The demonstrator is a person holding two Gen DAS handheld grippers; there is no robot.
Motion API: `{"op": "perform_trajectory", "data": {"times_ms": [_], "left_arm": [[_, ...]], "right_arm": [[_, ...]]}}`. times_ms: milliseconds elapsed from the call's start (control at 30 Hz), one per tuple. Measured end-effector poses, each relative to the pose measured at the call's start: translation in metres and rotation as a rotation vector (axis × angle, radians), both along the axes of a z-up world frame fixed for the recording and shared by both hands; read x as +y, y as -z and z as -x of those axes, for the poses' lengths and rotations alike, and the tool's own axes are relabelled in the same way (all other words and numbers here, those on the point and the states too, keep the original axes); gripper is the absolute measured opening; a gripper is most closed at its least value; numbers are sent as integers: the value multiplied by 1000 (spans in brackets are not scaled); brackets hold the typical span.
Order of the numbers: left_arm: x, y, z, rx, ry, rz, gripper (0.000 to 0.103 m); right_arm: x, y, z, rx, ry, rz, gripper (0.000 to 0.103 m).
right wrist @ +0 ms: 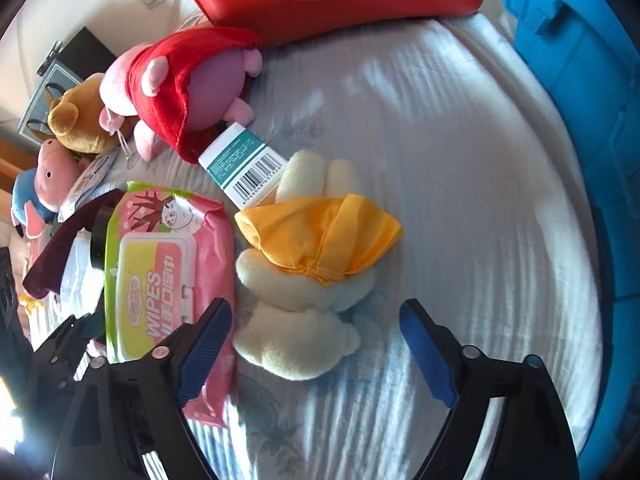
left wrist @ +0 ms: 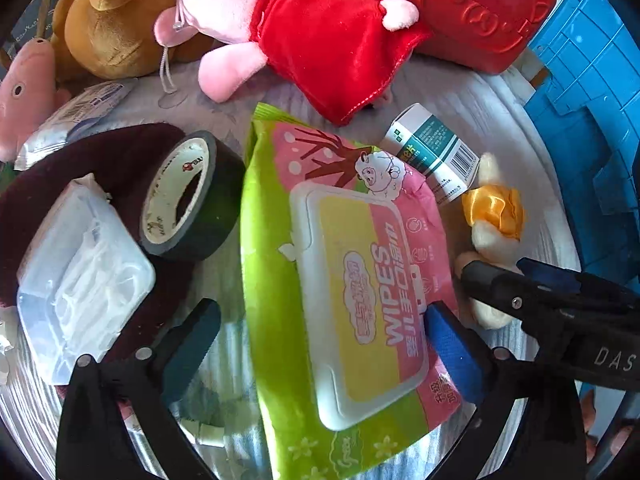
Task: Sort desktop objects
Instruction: 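Grasp the pink wipes pack with the left tool while the right tool grasps the white plush, then lift the wipes pack and white plush and carry them over the blue crate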
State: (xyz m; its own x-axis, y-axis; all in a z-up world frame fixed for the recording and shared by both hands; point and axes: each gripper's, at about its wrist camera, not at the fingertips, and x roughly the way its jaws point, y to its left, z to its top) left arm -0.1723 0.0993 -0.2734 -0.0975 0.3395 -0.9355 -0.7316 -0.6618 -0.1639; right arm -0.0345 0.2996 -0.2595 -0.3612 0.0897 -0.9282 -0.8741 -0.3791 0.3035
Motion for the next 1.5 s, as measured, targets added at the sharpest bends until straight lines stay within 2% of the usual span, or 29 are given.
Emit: {"op": "perform_trajectory", "data": {"times_ms": [67,100,200,267,433,567,633,700,867,933,1267,1500], "left_arm": [[7,1,-3,20,15,5,103],[9,1,-3,28,25,2,99],[4,-6,-8,10,47,-32,65],[1,-9,-11,21,39,-27,61],[-18,-17,-17,28,-20,-23,51],[-27,-27,-26,63,-44,-17,49],[-32,-38,-32,110,-49,-17,49],[-38,-55,-42,173,-44,-24,49],[-56,-99,-54,252,-56,-91,49],[-50,-115,-63,301,-57,-104,49],[-95,-205,-124,483,-84,-244,49],[-114,-251,-182,575,-48,-338,49]], "right_arm": [[3,6,5,-18,-3,5,83],[4,7,5,-22,-4,-6,83],[4,5,6,-36,-21,-36,65],[3,4,5,-40,-23,-44,56],[-7,1,0,-30,-31,-49,45],[-16,-5,-5,-13,-34,-55,42],[-21,-13,-10,4,-28,-62,42],[-29,-23,-14,20,-29,-78,42],[-49,-64,-25,52,-43,-162,43],[-61,-85,-27,64,-49,-215,43],[-137,-200,-63,110,-39,-518,43],[-200,-258,-104,125,12,-702,43]]}}
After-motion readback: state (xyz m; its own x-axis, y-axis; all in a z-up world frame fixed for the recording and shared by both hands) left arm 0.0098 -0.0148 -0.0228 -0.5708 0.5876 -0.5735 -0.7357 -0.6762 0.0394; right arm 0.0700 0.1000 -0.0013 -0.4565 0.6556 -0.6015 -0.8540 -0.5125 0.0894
